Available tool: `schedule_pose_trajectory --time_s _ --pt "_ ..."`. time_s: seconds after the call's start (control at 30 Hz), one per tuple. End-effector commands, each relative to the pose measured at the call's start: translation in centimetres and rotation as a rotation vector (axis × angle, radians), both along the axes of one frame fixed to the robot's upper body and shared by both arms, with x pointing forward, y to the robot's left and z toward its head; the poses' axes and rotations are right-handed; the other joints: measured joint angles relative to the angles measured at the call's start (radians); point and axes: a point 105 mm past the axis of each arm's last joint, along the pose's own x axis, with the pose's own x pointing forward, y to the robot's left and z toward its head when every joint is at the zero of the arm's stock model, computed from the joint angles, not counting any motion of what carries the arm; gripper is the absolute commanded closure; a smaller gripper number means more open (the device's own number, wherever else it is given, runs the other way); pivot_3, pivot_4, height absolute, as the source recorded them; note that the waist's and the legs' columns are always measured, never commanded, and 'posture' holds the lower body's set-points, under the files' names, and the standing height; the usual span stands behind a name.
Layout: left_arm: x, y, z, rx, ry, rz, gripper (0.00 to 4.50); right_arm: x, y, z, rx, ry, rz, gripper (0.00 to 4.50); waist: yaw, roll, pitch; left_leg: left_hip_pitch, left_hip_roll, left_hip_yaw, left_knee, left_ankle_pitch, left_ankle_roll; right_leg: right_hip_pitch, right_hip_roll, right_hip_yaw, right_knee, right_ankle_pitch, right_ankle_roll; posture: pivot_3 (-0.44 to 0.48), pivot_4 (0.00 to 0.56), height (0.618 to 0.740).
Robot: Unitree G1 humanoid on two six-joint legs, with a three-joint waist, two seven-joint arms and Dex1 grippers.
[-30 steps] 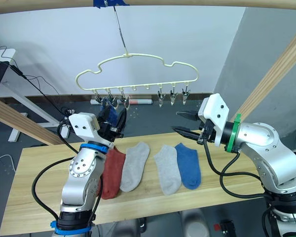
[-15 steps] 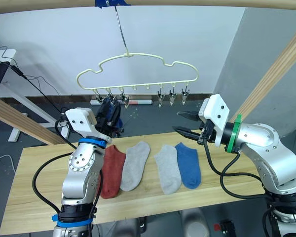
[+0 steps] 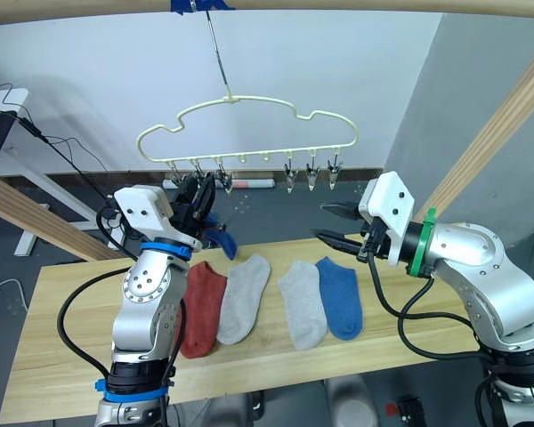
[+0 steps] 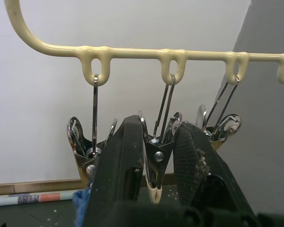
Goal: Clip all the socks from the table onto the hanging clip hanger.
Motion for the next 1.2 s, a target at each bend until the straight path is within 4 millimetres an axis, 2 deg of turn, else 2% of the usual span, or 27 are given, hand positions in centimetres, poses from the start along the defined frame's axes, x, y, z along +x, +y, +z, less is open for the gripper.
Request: schedule_pose_trajectory --time_s 0.03,0.37,0.53,1.2 --pt "-0.60 0.21 1.70 -0.002 -0.072 0.008 3.34 -0.84 0.18 0.93 0.003 -0.049 0.030 2.32 0.000 0.000 0.000 0.000 0.000 0.000 0.000 0.000 0.000 0.000 0.000 0.000 0.000 0.000 0.000 -0.286 0.319 0.740" --pt "-0.65 0.19 1.80 -0.012 -0.078 0.002 3.34 -0.82 0.19 0.81 -0.001 -0.050 0.031 2.32 0.000 0.000 0.000 0.000 0.000 0.000 0.000 0.000 0.000 0.000 0.000 0.000 0.000 0.000 0.000 -0.283 0.317 0.740" --pt "-0.69 0.25 1.88 -0.012 -0.083 0.003 4.17 -0.88 0.24 0.75 -0.003 -0.050 0.032 2.32 0.000 0.000 0.000 0.000 0.000 0.000 0.000 0.000 0.000 0.000 0.000 0.000 0.000 0.000 0.000 -0.283 0.317 0.740" --pt "-0.71 0.31 1.87 -0.008 -0.089 -0.013 4.17 -1.00 0.33 0.20 -0.015 -0.039 0.035 2.32 0.000 0.000 0.000 0.000 0.000 0.000 0.000 0.000 0.000 0.000 0.000 0.000 0.000 0.000 0.000 -0.277 0.314 0.740"
